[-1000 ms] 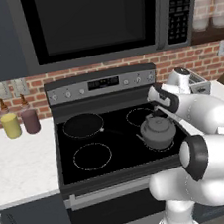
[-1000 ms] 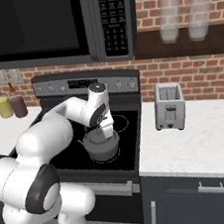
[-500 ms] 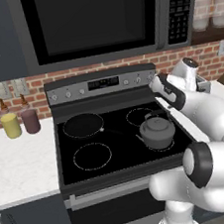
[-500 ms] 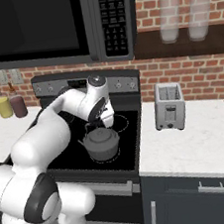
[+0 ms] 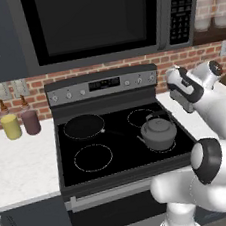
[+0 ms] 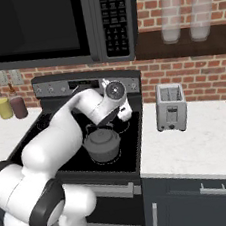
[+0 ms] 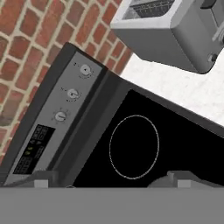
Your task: Pick the kettle from the counter and place it on a stove burner. Then turn the burner on.
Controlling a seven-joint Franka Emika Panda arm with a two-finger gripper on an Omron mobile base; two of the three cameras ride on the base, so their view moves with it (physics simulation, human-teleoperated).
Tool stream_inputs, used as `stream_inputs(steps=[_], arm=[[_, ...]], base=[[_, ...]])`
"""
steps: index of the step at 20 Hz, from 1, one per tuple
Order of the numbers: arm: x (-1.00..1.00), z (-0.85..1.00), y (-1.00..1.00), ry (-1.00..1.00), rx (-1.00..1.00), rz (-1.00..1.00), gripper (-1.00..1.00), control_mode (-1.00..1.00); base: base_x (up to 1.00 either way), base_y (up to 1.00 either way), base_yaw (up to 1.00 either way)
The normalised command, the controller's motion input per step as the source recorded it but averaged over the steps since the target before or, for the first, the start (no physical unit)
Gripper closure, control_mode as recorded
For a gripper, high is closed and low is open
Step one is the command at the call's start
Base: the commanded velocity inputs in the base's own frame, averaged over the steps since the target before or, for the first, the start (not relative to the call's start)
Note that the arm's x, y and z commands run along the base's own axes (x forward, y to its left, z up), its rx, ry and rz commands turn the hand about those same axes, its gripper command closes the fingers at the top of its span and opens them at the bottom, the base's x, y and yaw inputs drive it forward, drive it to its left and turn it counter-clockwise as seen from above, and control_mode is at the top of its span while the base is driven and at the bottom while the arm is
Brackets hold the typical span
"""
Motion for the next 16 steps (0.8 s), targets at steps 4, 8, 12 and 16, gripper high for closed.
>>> stream_inputs(steps=[4, 8, 12, 16], arm=[[0.11, 0.02, -0.43, -0.35, -0.08, 0.03, -1.00, -1.00], [0.16, 0.00, -0.02, -0.26, -0.27, 0.09, -1.00, -1.00], [0.36, 0.00, 0.02, -0.05, -0.36, 0.11, -1.00, -1.00], [0.36, 0.13, 0.18, 0.26, -0.38, 0.08, -1.00, -1.00]], base=[[0.00, 0.00, 0.00], [0.00, 0.00, 0.00], [0.00, 0.00, 0.00], [0.00, 0.00, 0.00]])
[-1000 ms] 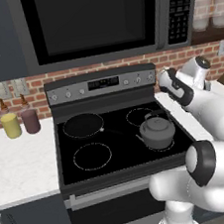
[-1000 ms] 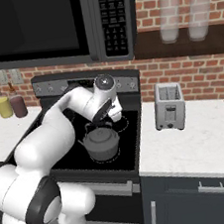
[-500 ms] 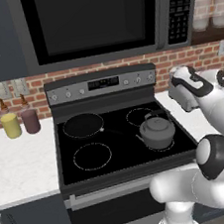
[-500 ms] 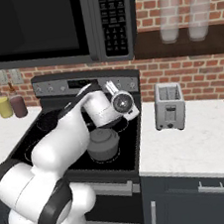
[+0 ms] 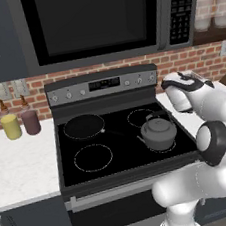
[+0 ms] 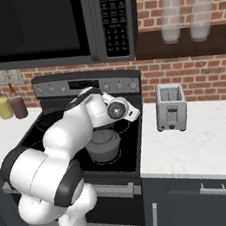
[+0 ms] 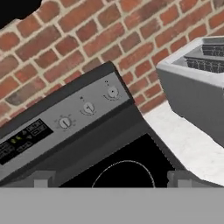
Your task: Pick the kettle from the counter and place it on a stove burner. Then turn the burner on.
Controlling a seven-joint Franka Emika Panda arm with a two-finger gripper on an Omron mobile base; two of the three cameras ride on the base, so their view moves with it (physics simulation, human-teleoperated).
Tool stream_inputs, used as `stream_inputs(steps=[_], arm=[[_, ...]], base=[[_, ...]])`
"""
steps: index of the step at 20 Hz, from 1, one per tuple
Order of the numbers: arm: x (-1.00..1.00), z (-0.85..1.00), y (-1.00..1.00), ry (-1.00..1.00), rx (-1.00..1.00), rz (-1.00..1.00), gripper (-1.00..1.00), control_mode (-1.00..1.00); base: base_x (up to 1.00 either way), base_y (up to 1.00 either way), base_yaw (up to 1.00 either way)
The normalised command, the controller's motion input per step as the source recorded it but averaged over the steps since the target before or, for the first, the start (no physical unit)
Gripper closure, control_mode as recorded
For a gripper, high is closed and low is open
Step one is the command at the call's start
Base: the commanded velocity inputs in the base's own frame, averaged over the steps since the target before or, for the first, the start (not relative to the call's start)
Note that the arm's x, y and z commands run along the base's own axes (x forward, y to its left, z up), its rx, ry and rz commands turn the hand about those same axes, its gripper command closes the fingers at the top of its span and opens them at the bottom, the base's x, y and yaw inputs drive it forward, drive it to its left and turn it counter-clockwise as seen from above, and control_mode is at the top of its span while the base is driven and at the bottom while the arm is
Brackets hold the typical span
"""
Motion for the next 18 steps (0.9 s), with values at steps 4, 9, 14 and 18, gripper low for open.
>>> stream_inputs(steps=[4, 9, 14, 18], arm=[[0.26, 0.17, 0.15, 0.26, -0.19, 0.03, -1.00, -1.00], [0.14, 0.13, -0.04, 0.03, 0.02, 0.00, -1.00, -1.00], [0.40, 0.70, -0.22, 0.20, 0.08, 0.00, -1.00, -1.00], [0.56, 0.37, -0.02, 0.38, 0.00, 0.00, -1.00, -1.00]], base=[[0.00, 0.00, 0.00], [0.00, 0.00, 0.00], [0.00, 0.00, 0.00], [0.00, 0.00, 0.00]])
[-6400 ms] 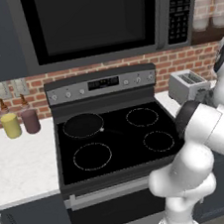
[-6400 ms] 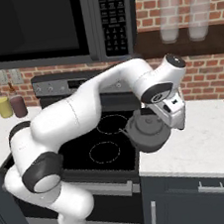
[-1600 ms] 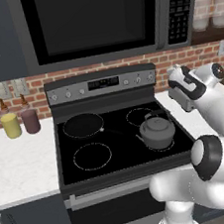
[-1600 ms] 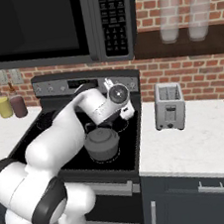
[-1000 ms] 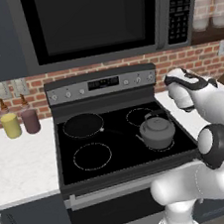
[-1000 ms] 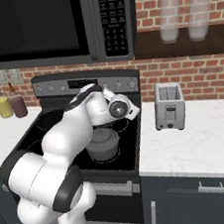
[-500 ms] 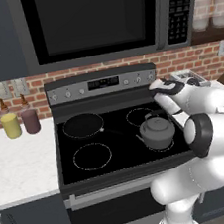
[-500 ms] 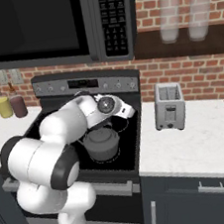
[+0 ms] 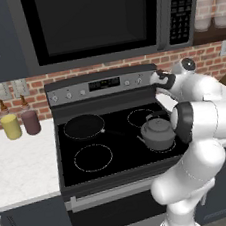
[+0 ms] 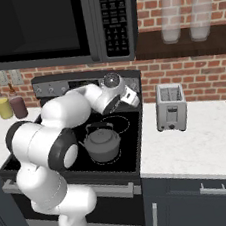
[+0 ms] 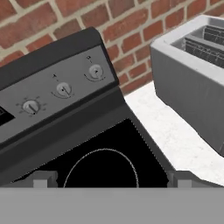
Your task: Pick the kettle from the counter and place it on a stove burner. Then turn the burner on.
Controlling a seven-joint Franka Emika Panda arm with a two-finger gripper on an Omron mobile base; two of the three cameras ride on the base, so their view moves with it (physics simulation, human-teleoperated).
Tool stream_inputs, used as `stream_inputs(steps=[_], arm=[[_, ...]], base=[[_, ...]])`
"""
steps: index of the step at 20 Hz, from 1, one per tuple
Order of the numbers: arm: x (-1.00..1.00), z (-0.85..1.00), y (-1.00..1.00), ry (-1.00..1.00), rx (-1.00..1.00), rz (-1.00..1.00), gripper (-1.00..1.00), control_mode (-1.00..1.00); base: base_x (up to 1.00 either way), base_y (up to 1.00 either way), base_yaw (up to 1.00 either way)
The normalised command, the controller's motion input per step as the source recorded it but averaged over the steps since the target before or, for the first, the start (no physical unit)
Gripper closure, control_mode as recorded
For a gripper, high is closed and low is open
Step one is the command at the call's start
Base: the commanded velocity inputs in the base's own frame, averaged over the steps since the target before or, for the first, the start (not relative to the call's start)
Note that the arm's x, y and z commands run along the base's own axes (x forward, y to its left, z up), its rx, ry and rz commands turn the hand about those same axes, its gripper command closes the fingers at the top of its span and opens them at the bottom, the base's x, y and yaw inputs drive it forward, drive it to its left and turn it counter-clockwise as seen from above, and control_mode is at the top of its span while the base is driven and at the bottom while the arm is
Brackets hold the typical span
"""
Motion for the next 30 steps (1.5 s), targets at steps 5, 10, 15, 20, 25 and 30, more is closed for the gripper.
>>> stream_inputs(steps=[5, 10, 15, 20, 25, 30], arm=[[0.05, 0.03, 0.00, 0.05, 0.00, 0.00, -1.00, -1.00], [0.01, -0.09, -0.21, -0.09, 0.00, 0.13, -1.00, -1.00], [0.28, -0.03, -0.17, -0.17, 0.00, 0.16, -1.00, -1.00], [0.40, 0.00, -0.15, -0.03, 0.00, 0.11, -1.00, -1.00], [0.34, -0.05, -0.25, 0.01, 0.00, 0.07, -1.00, -1.00], [0.54, 0.00, -0.11, 0.08, 0.00, 0.03, -1.00, -1.00]], base=[[0.00, 0.00, 0.00], [0.00, 0.00, 0.00], [0.00, 0.00, 0.00], [0.00, 0.00, 0.00], [0.00, 0.00, 0.00], [0.00, 0.00, 0.00]])
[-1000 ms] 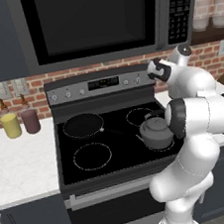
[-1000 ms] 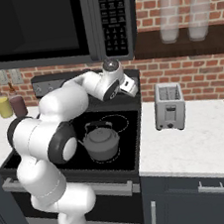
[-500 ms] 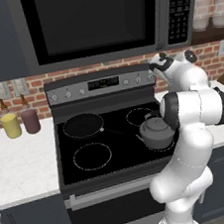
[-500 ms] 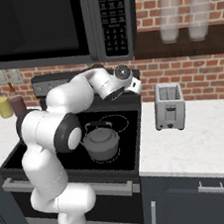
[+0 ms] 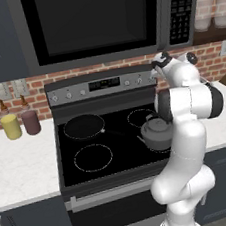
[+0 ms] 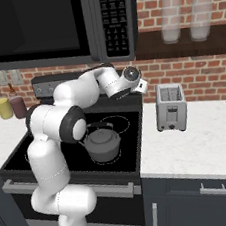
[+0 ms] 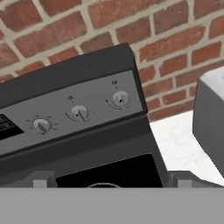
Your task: Pick the kettle from the counter and place it on a stove burner. Then turn the burner on.
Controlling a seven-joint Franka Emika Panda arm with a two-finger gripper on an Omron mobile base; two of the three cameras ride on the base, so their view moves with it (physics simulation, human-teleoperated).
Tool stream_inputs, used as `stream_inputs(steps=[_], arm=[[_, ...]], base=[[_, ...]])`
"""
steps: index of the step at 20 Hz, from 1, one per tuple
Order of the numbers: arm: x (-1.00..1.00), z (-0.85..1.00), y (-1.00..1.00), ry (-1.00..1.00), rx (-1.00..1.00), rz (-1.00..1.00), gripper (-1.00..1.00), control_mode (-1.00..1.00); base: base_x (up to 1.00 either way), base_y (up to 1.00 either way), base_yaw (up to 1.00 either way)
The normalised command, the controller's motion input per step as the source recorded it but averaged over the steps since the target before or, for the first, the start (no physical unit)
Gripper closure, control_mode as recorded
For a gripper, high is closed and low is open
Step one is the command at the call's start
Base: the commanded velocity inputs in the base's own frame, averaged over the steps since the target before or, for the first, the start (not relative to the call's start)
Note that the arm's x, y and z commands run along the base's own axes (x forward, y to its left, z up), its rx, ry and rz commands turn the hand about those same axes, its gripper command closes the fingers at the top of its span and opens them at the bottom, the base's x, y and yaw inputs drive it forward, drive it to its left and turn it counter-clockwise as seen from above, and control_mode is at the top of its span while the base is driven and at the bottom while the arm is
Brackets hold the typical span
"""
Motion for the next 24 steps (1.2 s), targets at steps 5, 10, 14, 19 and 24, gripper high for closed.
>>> stream_inputs(steps=[5, 10, 14, 19, 24], arm=[[0.41, -0.02, 0.00, 0.00, 0.00, 0.00, -1.00, -1.00], [0.32, -0.11, 0.00, -0.06, -0.02, 0.00, -1.00, -1.00], [0.32, -0.13, 0.00, -0.01, -0.04, 0.00, -1.00, -1.00], [0.49, 0.00, 0.00, 0.00, 0.00, 0.00, -1.00, -1.00], [0.45, -0.01, -0.03, 0.00, 0.00, 0.00, -1.00, -1.00]], base=[[0.00, 0.00, 0.00], [0.00, 0.00, 0.00], [0.00, 0.00, 0.00], [0.00, 0.00, 0.00], [0.00, 0.00, 0.00]])
